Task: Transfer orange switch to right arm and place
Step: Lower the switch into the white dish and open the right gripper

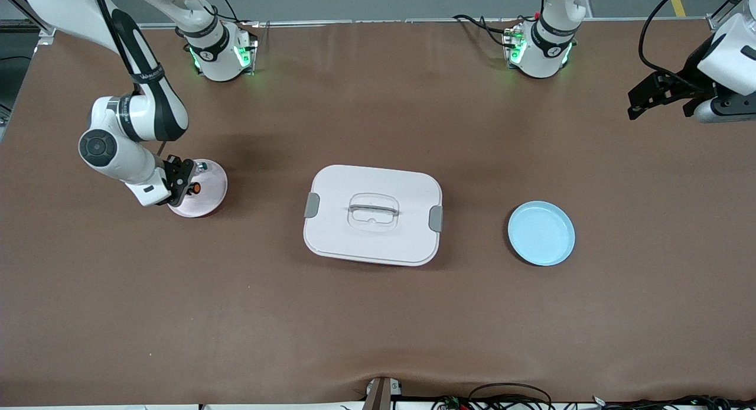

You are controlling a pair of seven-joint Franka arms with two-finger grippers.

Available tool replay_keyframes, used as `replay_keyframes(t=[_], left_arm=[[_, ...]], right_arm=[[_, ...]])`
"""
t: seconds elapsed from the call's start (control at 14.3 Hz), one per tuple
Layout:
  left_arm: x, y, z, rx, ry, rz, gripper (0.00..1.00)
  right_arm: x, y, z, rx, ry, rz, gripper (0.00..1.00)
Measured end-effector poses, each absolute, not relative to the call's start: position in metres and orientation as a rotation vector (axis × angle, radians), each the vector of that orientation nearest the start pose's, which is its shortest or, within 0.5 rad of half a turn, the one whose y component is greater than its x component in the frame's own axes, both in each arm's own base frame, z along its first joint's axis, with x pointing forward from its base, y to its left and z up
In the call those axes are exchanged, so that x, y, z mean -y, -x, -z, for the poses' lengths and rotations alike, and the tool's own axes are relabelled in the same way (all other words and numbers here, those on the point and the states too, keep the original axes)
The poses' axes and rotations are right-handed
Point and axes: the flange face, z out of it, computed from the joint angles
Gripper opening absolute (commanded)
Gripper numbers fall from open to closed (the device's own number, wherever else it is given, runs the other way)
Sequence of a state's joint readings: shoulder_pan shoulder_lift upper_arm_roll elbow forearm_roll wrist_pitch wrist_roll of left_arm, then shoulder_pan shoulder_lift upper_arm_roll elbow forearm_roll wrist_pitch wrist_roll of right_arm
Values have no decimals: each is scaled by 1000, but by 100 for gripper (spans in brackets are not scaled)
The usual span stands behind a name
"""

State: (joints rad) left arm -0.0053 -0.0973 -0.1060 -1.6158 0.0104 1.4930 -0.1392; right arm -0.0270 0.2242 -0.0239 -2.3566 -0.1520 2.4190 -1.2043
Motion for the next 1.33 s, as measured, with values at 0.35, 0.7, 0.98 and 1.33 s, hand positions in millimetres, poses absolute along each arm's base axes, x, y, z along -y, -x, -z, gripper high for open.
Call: replay_keyframes(t=[0.35, 0.7, 0.98, 1.33], left_arm=[[56, -516, -646, 56, 3118, -37, 100], [56, -516, -646, 55, 3119, -36, 100], [58, -517, -644, 49, 3119, -40, 100], [59, -518, -642, 47, 3119, -44, 100]], right_arm=[[23, -491, -208, 1852, 2483, -311, 6], [21, -479, -190, 1856, 2478, -298, 9], [21, -478, -189, 1855, 2478, -298, 35], [21, -479, -190, 1854, 2482, -295, 100]])
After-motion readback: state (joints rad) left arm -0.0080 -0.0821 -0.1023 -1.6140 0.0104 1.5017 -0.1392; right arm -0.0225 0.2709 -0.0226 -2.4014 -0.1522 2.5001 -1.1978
